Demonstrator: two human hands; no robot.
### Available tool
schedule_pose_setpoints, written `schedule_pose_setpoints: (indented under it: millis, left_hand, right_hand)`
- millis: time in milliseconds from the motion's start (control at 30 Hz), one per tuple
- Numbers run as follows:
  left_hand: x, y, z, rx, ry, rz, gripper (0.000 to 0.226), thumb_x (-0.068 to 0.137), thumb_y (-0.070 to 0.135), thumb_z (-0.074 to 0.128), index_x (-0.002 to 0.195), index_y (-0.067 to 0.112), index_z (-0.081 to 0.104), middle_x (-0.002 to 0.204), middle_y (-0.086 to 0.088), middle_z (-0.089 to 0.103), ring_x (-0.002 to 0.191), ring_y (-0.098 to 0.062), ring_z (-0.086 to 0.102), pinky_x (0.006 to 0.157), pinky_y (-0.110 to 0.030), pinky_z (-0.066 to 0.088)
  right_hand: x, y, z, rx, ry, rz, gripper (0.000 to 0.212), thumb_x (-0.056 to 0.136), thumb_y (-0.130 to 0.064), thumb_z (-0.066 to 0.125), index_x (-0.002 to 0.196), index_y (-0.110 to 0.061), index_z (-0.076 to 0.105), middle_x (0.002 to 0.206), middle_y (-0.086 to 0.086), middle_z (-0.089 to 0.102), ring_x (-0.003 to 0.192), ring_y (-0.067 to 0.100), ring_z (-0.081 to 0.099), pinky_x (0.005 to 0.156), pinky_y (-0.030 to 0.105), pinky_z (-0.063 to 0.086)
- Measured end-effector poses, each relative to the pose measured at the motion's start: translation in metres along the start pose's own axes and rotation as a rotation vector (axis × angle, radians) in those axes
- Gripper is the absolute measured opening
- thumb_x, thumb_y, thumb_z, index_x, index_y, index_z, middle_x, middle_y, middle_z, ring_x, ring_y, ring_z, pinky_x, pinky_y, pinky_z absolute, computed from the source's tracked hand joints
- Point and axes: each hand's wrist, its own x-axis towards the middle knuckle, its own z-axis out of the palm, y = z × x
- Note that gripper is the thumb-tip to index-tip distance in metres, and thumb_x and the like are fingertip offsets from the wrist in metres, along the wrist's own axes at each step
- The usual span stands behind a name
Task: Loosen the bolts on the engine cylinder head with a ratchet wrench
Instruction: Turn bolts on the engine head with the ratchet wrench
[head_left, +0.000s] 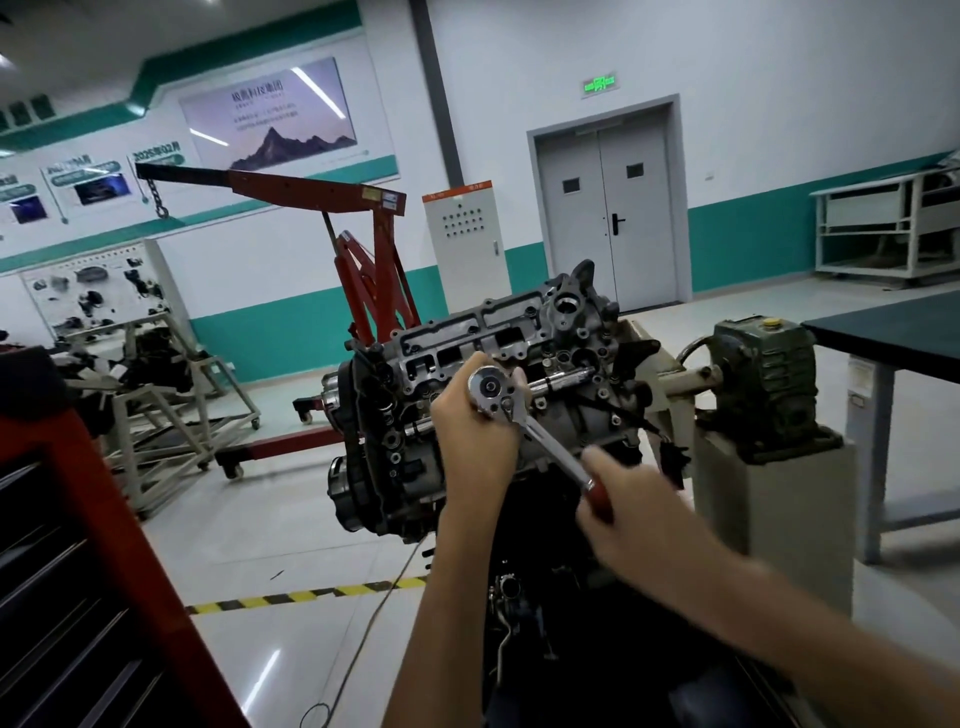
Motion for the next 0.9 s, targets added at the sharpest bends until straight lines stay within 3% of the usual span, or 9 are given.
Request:
schedule_pose_setpoints:
  millis: [167, 300, 400, 533, 600, 667, 733, 800, 900]
  left_hand:
    - [-0.002, 0.008, 0.018, -0.098, 0.047, -0.108, 0.038, 0.085, 0.020, 0.057, 0.069, 0.055, 0.059, 0.060, 0.027, 0.058, 0.055, 0.009, 0.052, 0.057, -0.006, 0.042]
    - [0.004, -0.004, 0.006, -0.087, -0.029, -0.126, 0.039, 0.076, 0.006, 0.060, 0.055, 0.039, 0.058, 0.052, 0.021, 0.053, 0.052, 0.003, 0.049, 0.056, -0.013, 0.043]
    - [0.010, 0.001, -0.003, 0.014, -0.175, -0.005, 0.034, 0.075, 0.002, 0.060, 0.050, 0.017, 0.042, 0.049, 0.011, 0.036, 0.052, -0.004, 0.032, 0.050, -0.025, 0.030]
    - [0.019, 0.005, -0.013, 0.071, -0.391, 0.032, 0.031, 0.074, -0.004, 0.071, 0.069, 0.027, 0.065, 0.057, 0.019, 0.060, 0.058, 0.004, 0.054, 0.058, -0.012, 0.041]
    - [0.016, 0.003, -0.016, 0.052, -0.347, 0.007, 0.027, 0.074, -0.001, 0.072, 0.064, 0.022, 0.062, 0.055, 0.014, 0.058, 0.056, 0.002, 0.050, 0.056, -0.019, 0.042]
    - [0.008, 0.000, -0.015, 0.015, -0.227, -0.035, 0.032, 0.076, -0.001, 0.070, 0.058, 0.012, 0.046, 0.052, -0.001, 0.044, 0.053, -0.008, 0.037, 0.052, -0.029, 0.033]
    - [0.002, 0.000, -0.009, 0.020, -0.127, -0.024, 0.036, 0.077, -0.001, 0.067, 0.060, 0.018, 0.042, 0.054, 0.005, 0.041, 0.053, -0.008, 0.035, 0.051, -0.029, 0.032]
    - [-0.002, 0.003, 0.001, 0.012, -0.050, 0.001, 0.034, 0.078, 0.006, 0.066, 0.063, 0.025, 0.042, 0.056, 0.011, 0.044, 0.052, -0.002, 0.037, 0.050, -0.023, 0.036]
    - [-0.001, 0.010, 0.013, -0.059, 0.013, -0.039, 0.036, 0.082, 0.006, 0.060, 0.065, 0.032, 0.043, 0.056, 0.019, 0.050, 0.052, 0.003, 0.043, 0.054, -0.009, 0.036]
  right_hand:
    - [-0.020, -0.026, 0.044, 0.441, 0.028, 0.102, 0.023, 0.082, -0.007, 0.054, 0.070, -0.022, 0.041, 0.052, -0.003, 0.042, 0.037, 0.008, 0.041, 0.039, 0.011, 0.030]
    - [0.002, 0.008, 0.001, 0.075, -0.061, -0.062, 0.017, 0.080, -0.014, 0.054, 0.076, -0.022, 0.040, 0.053, -0.004, 0.044, 0.041, 0.010, 0.042, 0.043, 0.021, 0.034]
    - [0.040, 0.033, -0.050, -0.337, -0.096, -0.233, 0.018, 0.084, -0.015, 0.056, 0.082, -0.023, 0.040, 0.054, -0.014, 0.040, 0.044, 0.001, 0.043, 0.042, 0.011, 0.029]
    - [0.086, 0.033, -0.099, -0.596, -0.046, -0.389, 0.032, 0.078, -0.014, 0.060, 0.081, -0.023, 0.029, 0.053, -0.015, 0.031, 0.047, -0.003, 0.030, 0.049, 0.017, 0.024]
    - [0.087, 0.029, -0.096, -0.617, -0.049, -0.374, 0.030, 0.079, -0.013, 0.058, 0.081, -0.022, 0.029, 0.054, -0.014, 0.032, 0.047, -0.002, 0.031, 0.047, 0.015, 0.020]
    - [0.068, 0.028, -0.074, -0.513, -0.063, -0.271, 0.026, 0.084, -0.011, 0.054, 0.081, -0.023, 0.031, 0.056, -0.011, 0.040, 0.047, 0.000, 0.041, 0.043, 0.010, 0.026]
    - [0.036, 0.024, -0.040, -0.311, -0.048, -0.138, 0.025, 0.085, -0.013, 0.053, 0.080, -0.025, 0.032, 0.057, -0.010, 0.044, 0.047, 0.007, 0.048, 0.041, 0.012, 0.031]
    - [0.007, 0.009, -0.006, -0.067, -0.012, 0.002, 0.025, 0.082, -0.015, 0.054, 0.077, -0.026, 0.032, 0.058, -0.005, 0.045, 0.049, 0.015, 0.050, 0.045, 0.019, 0.034]
    - [-0.014, -0.019, 0.036, 0.284, 0.029, 0.120, 0.027, 0.082, -0.014, 0.053, 0.069, -0.026, 0.033, 0.056, -0.002, 0.042, 0.041, 0.007, 0.041, 0.043, 0.016, 0.031]
